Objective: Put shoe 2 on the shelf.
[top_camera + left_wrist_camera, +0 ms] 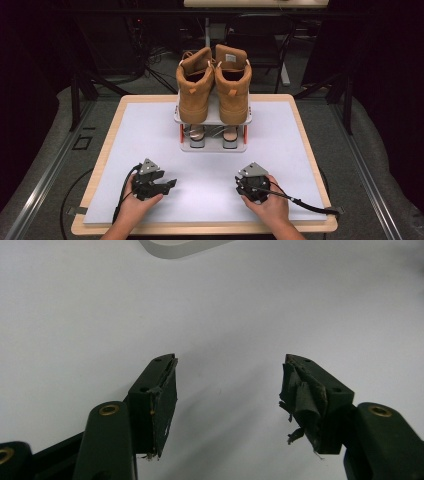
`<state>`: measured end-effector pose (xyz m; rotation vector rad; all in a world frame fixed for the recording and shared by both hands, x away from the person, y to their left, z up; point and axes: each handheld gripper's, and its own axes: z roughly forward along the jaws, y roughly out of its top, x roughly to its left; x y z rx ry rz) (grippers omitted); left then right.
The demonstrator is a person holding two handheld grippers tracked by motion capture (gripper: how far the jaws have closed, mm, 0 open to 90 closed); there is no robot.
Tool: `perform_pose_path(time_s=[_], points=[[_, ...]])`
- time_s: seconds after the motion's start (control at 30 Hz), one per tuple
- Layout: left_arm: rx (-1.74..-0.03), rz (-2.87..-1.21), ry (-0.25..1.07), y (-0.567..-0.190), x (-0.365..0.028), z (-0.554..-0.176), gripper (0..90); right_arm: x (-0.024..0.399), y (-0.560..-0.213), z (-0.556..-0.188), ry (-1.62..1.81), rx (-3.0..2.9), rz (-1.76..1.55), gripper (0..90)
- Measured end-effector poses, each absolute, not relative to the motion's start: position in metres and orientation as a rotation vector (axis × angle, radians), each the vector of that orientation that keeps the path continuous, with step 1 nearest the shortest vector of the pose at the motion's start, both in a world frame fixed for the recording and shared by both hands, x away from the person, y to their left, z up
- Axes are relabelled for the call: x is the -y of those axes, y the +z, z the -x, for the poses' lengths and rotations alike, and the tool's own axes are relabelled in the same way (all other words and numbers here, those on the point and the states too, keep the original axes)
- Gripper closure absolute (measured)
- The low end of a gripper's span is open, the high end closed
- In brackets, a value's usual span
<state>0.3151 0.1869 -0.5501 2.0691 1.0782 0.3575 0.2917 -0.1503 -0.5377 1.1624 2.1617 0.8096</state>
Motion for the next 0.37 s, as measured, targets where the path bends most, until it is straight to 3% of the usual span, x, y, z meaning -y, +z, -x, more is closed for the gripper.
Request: perform_pose_path(time_s=[0.37], points=[[-1.090,-2.067,0.357,-0.5550,-0.1867,-0.3178,38.8,0.1515,-0.5407,-0.2936,0.800,-2.184,-1.154,50.7]])
